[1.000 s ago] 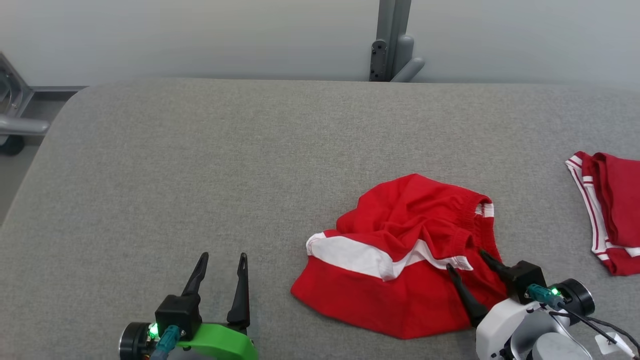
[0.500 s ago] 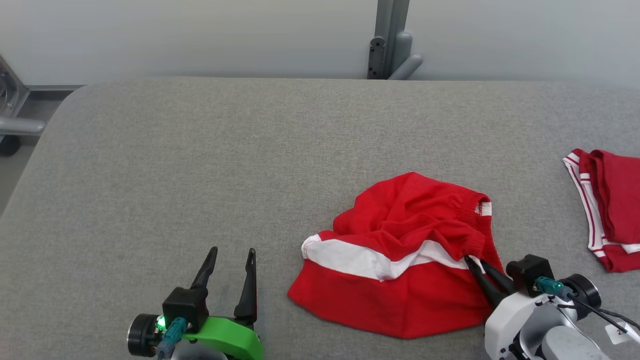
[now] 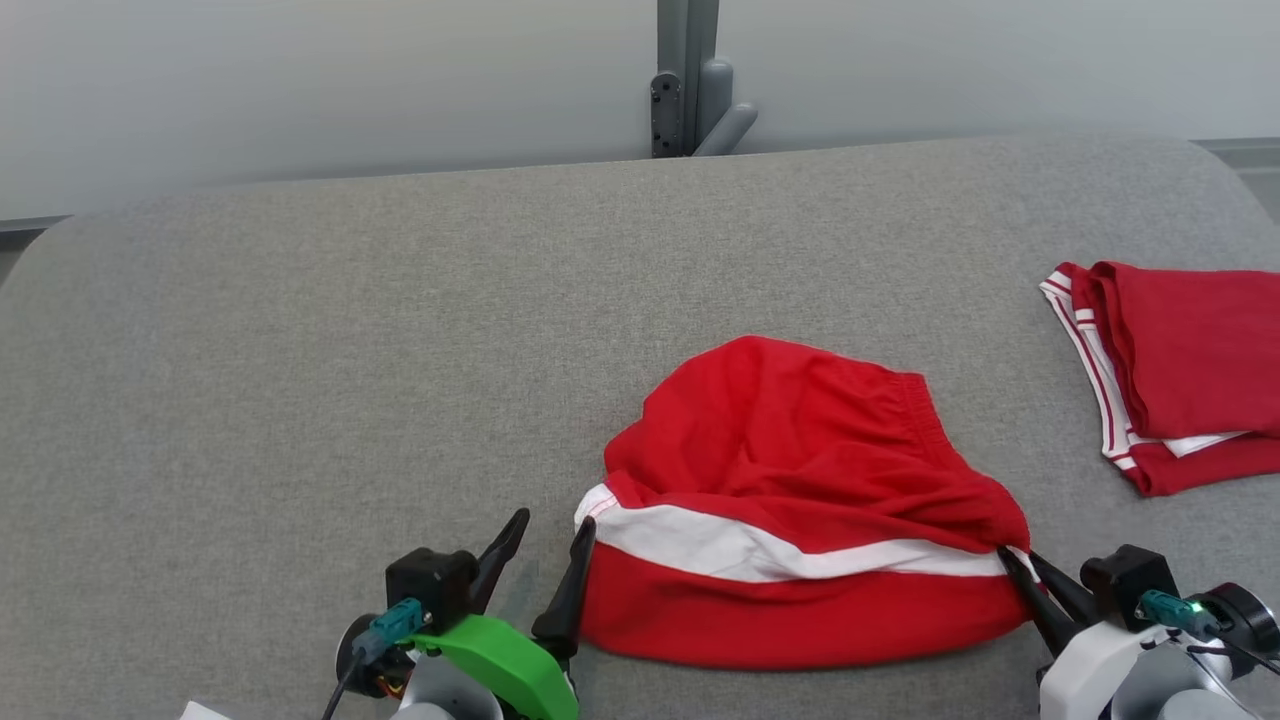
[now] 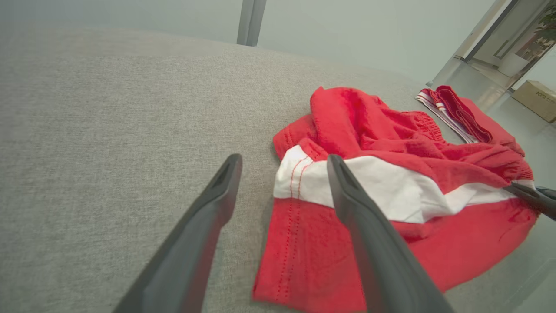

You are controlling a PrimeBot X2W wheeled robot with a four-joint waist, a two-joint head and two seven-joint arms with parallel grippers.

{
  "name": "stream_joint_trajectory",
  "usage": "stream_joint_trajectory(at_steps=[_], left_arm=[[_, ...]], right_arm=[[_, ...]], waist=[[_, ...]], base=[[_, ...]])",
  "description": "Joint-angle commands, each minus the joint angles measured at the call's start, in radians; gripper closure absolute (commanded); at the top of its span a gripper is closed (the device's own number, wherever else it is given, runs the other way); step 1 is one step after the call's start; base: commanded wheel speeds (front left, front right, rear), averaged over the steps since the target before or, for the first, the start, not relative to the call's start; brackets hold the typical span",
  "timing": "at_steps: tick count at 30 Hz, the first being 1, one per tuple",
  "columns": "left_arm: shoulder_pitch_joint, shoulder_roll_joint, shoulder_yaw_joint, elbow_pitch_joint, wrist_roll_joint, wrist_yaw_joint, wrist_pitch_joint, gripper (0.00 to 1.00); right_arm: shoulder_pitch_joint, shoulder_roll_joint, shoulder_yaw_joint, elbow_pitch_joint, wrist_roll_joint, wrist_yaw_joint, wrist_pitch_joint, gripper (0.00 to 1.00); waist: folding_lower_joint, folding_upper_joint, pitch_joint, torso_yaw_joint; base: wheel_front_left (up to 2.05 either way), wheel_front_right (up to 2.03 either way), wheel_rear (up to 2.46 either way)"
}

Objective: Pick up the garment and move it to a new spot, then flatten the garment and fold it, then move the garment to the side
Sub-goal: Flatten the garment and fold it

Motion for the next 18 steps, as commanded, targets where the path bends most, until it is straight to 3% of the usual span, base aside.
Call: stream_joint_trajectory(at_steps=[1,13,18], left_arm=[[-0.014,0.015,-0.006,0.002,-0.021,-0.007,0.008,0.0],[-0.071,0.149,-0.225,-0.086,-0.168,-0.021,0.118,0.0],[-0.109,0.151,-0.279,-0.055,-0.242,-0.02,0.109,0.0]], right_arm=[[0.01,-0.013,0.006,0.012,-0.003,-0.001,-0.011,1.0],[-0.019,-0.038,0.066,0.133,0.032,-0.001,-0.054,1.0],[-0.028,-0.035,0.09,0.166,0.055,-0.001,-0.066,1.0]], waist=[[0.0,0.0,0.006,-0.012],[0.0,0.0,-0.003,-0.022],[0.0,0.0,-0.012,-0.024]], base=[[0.0,0.0,0.0],[0.0,0.0,0.0],[0.0,0.0,0.0]])
